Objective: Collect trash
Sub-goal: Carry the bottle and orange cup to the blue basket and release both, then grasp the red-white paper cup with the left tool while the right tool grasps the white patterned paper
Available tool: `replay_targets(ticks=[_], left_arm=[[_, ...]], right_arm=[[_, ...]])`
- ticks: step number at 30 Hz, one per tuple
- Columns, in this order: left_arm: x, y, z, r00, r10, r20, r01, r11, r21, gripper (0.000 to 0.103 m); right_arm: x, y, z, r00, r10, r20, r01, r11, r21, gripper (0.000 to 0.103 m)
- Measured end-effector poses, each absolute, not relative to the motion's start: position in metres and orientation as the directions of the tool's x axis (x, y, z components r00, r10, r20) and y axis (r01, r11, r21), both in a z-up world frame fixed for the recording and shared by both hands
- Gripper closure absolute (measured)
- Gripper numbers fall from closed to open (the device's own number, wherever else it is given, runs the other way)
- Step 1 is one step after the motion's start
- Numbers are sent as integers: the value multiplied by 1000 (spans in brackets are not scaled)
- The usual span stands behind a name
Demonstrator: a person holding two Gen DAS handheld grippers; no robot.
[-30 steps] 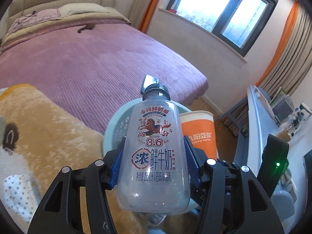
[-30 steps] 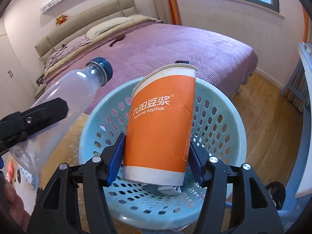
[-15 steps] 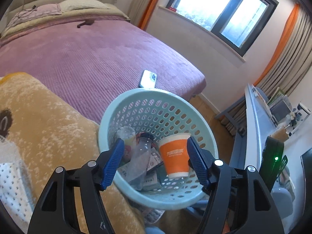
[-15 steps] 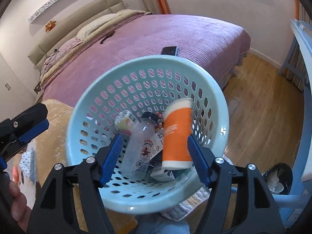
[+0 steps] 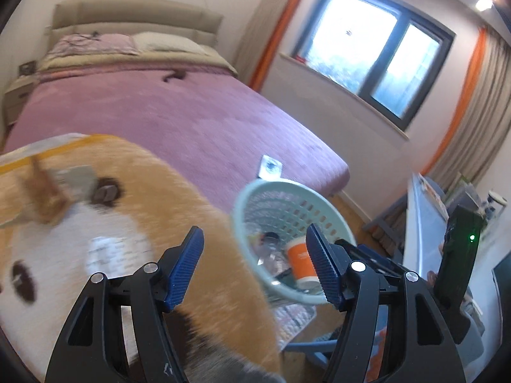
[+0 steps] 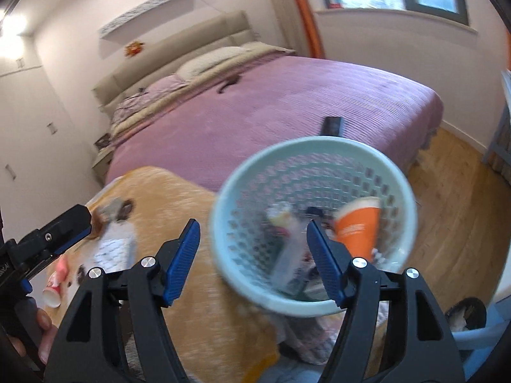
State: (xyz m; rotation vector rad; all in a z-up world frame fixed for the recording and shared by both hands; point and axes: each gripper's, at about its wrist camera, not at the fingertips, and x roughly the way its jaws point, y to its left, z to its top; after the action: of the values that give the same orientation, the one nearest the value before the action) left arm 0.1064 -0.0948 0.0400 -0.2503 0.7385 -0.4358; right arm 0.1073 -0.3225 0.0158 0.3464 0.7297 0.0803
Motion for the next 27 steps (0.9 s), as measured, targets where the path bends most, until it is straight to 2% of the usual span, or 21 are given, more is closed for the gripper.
replay_targets(ticks=[3, 4, 8, 11, 13, 15, 17, 21, 23, 27], left_arm=[[87, -60, 45, 703, -403, -586, 232, 909, -346, 36], [81, -48, 46, 715, -381, -586, 212, 917, -338, 31], [57, 17, 34, 757, -221, -615, 34, 953, -300, 29], [40, 58, 26, 762, -117, -637, -85, 957, -277, 28], [28, 87, 21, 759, -32, -651, -184, 947, -262, 20], [15, 119, 19, 755, 36, -655, -271, 926, -262, 20], [4, 142, 17, 754, 82, -652, -332, 904, -271, 20], [-14, 191, 8, 757, 120, -642, -431, 830, -353, 18], [-17, 213, 3, 770, 101, -630, -452, 783, -426, 18], [-7, 230, -5, 755, 44, -654, -459, 748, -479, 18]], right_arm=[[104, -295, 21, 751, 247, -612, -37, 942, 334, 37], [103, -284, 22, 755, 273, -596, -77, 940, 332, 37], [103, -237, 16, 734, 369, -570, -214, 923, 320, 37], [103, -201, 11, 709, 405, -577, -282, 913, 294, 37], [105, -182, 8, 692, 415, -590, -310, 910, 277, 37], [110, -161, 3, 672, 415, -614, -328, 909, 256, 37], [113, -147, -2, 654, 421, -629, -341, 906, 252, 32], [119, -120, -8, 639, 397, -659, -361, 911, 200, 32], [122, -110, -12, 641, 377, -668, -362, 916, 170, 31], [133, -102, -29, 625, 357, -694, -351, 923, 158, 30]])
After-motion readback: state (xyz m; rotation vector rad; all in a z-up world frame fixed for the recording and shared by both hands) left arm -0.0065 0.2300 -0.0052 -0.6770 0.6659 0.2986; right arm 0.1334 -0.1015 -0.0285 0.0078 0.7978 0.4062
